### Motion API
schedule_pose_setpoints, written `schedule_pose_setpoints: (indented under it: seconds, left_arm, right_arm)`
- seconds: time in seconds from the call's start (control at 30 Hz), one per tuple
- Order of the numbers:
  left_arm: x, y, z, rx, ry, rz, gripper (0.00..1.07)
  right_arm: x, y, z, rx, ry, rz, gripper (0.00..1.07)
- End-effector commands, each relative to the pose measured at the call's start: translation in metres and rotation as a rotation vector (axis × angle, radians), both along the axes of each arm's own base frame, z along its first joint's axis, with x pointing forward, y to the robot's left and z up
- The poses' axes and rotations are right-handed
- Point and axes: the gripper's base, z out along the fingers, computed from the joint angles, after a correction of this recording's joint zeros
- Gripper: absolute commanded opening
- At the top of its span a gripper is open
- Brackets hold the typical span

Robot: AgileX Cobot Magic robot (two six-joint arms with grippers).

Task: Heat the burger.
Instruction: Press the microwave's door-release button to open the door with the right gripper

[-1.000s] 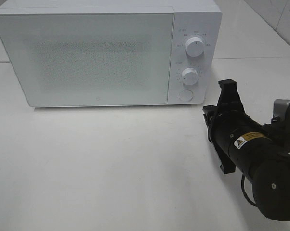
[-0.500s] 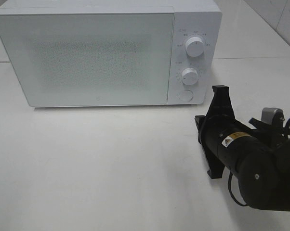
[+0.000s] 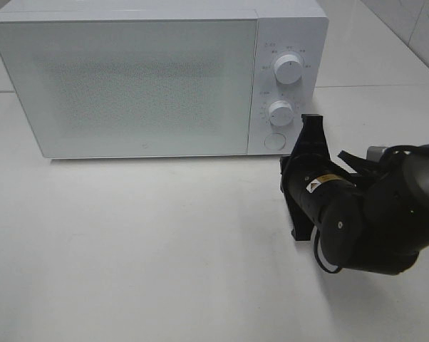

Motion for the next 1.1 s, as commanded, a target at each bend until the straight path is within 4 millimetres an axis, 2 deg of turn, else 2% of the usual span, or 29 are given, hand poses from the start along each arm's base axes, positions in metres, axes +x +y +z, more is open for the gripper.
schedule_pose_setpoints:
  seconds: [0.03,0.17,0.23,0.7,1.1]
  left_arm:
    - [0.000,0.000,0.000,-0.003,-0.019,0.008,1.00]
    - [0.000,0.000,0.000,-0.003,-0.019,0.008,1.00]
    - [0.000,0.000,0.000,-0.003,-0.019,0.008,1.00]
    - [0.000,0.000,0.000,-0.002,-0.019,0.008,1.00]
    - [0.000,0.000,0.000,-0.003,-0.019,0.008,1.00]
  right_arm:
    - [0.012,0.006,0.000,-0.009,-0.016,0.023,0.00]
    - [0.021,0.007,-0.001,-0.008,-0.012,0.019,0.00]
    - [0.031,0.008,-0.003,-0.011,-0.018,0.017,0.00]
    - [0.060,0.008,-0.012,-0.013,-0.023,0.006,0.00]
    - [0.066,0.004,-0.023,-0.019,-0.002,-0.014,0.00]
